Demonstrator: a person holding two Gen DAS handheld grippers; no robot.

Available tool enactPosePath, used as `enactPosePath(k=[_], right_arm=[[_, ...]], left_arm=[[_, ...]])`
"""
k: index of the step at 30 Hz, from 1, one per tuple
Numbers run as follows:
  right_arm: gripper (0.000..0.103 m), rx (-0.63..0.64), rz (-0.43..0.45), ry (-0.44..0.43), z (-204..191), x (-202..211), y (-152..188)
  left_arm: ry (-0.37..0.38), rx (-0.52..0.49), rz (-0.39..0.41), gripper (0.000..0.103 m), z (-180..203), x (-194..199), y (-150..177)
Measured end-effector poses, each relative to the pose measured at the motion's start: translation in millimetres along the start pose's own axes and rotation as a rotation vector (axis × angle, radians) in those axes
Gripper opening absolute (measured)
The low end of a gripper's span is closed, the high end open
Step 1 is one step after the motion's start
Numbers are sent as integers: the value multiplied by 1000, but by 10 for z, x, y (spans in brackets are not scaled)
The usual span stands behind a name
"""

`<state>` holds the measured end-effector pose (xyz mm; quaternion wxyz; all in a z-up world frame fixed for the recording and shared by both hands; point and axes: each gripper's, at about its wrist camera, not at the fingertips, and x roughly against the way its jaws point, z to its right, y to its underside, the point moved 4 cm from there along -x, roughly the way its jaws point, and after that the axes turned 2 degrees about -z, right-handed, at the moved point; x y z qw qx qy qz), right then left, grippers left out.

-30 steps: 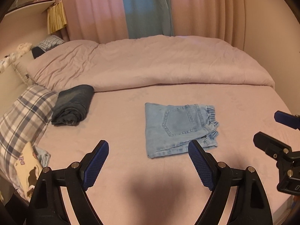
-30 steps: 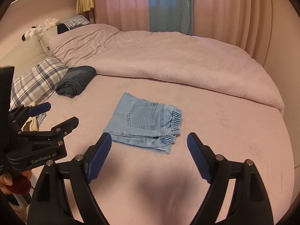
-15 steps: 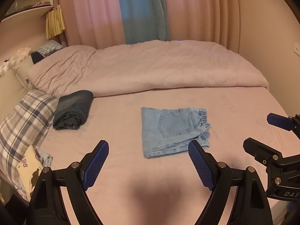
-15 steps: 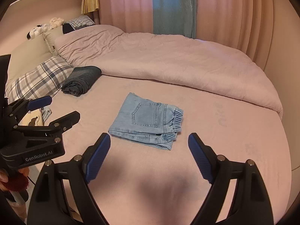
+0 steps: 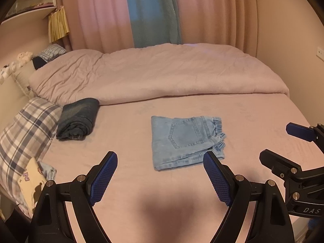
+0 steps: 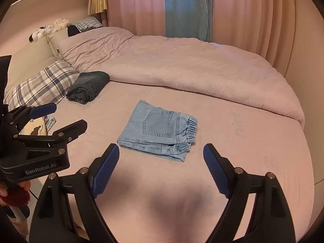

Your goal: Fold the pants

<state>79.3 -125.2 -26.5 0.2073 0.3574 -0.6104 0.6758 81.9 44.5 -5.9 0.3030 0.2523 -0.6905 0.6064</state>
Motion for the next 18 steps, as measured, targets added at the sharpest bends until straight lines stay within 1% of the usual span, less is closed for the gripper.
enactPosePath(k=[18], right_arm=[[86, -4, -2, 4, 6, -11, 6]], left_arm=[[10, -11, -2, 87, -20, -25, -2]])
